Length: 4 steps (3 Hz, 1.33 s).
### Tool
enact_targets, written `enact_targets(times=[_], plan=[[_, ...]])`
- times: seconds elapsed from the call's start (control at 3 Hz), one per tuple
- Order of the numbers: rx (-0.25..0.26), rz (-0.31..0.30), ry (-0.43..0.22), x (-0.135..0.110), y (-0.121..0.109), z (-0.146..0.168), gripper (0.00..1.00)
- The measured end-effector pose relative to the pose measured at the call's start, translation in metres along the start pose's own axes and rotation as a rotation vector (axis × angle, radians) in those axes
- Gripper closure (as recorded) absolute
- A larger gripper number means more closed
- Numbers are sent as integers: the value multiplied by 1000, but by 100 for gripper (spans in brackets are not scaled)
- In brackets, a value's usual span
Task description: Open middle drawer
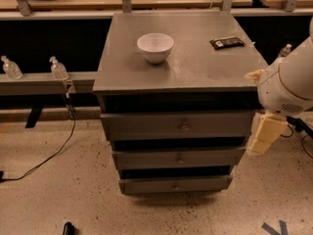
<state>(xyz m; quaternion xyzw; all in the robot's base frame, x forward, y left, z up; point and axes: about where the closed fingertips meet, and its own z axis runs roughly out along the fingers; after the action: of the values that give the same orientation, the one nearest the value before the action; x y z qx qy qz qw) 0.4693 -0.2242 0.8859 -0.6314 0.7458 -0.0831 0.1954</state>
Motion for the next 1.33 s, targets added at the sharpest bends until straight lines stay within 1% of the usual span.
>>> enact_targets(times=[0.33, 0.67, 1.0, 1.33], plan=[[-27, 22, -47, -3, 6, 11, 0], [-75, 48, -202, -16, 28, 55, 0], [-66, 91, -394, -35, 41, 93, 0], [-82, 178, -551, -49, 58, 132, 0]])
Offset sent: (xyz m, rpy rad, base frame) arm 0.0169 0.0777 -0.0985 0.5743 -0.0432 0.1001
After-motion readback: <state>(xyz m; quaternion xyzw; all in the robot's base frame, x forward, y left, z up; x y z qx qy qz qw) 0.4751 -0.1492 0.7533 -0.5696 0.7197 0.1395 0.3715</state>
